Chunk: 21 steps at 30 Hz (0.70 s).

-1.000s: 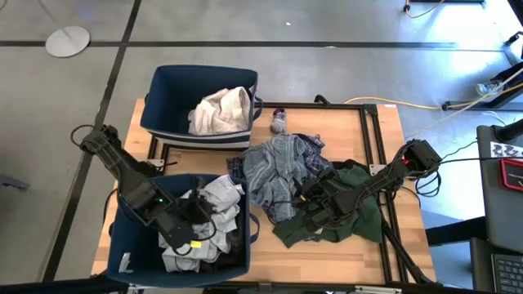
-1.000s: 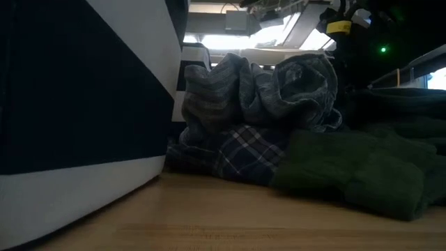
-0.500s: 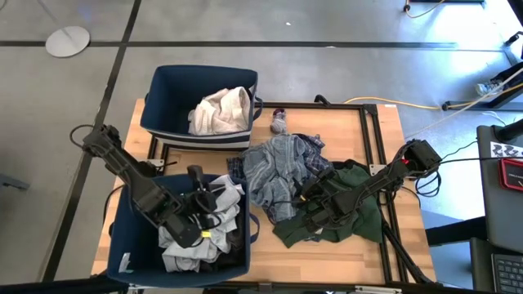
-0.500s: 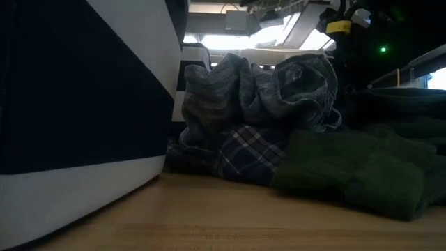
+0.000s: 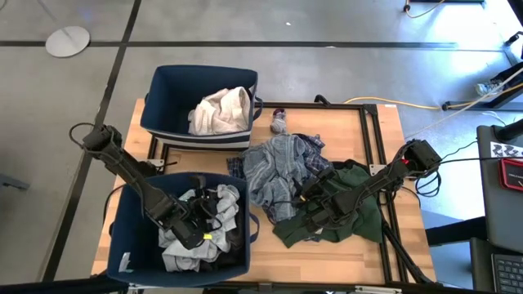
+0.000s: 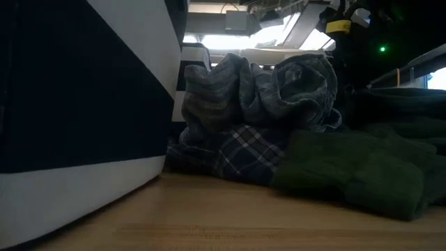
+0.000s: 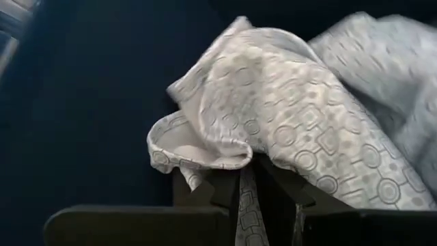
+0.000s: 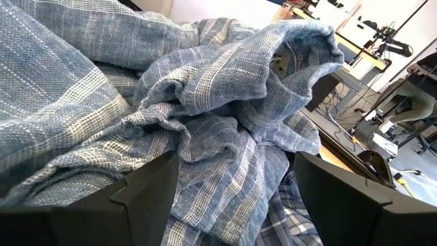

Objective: Sort clothes
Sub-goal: Put the light blue patient gown into the bottom blue laundry organizer

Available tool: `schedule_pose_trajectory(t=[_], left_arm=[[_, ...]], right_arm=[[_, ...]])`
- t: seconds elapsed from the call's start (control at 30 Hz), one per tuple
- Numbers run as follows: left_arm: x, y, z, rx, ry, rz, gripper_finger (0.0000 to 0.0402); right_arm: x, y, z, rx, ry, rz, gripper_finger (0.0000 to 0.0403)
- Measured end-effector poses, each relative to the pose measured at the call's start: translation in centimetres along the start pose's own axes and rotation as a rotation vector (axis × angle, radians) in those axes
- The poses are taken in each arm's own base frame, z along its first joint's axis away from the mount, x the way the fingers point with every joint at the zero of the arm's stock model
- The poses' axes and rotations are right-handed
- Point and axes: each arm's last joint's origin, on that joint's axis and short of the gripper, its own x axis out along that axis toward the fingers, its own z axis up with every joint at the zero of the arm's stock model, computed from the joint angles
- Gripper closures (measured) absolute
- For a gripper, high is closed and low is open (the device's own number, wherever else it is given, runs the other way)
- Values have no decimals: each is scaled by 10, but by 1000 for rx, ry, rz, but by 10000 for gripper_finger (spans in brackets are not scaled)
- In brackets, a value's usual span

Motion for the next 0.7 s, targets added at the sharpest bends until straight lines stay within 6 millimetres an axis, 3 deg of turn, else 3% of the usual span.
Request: schedule_pose_trajectory(t=[0.4,0.57,0.7], left_arm=[[25,-23,-39,-63,35,-124,361],[24,-24,-39,-46,42,-146,361],[19,-22,-26,-13,29,-178,361]], right_arm=[[0,0,0,0,0,0,111],[0,0,0,0,0,0,111],[0,0,0,0,0,0,111]])
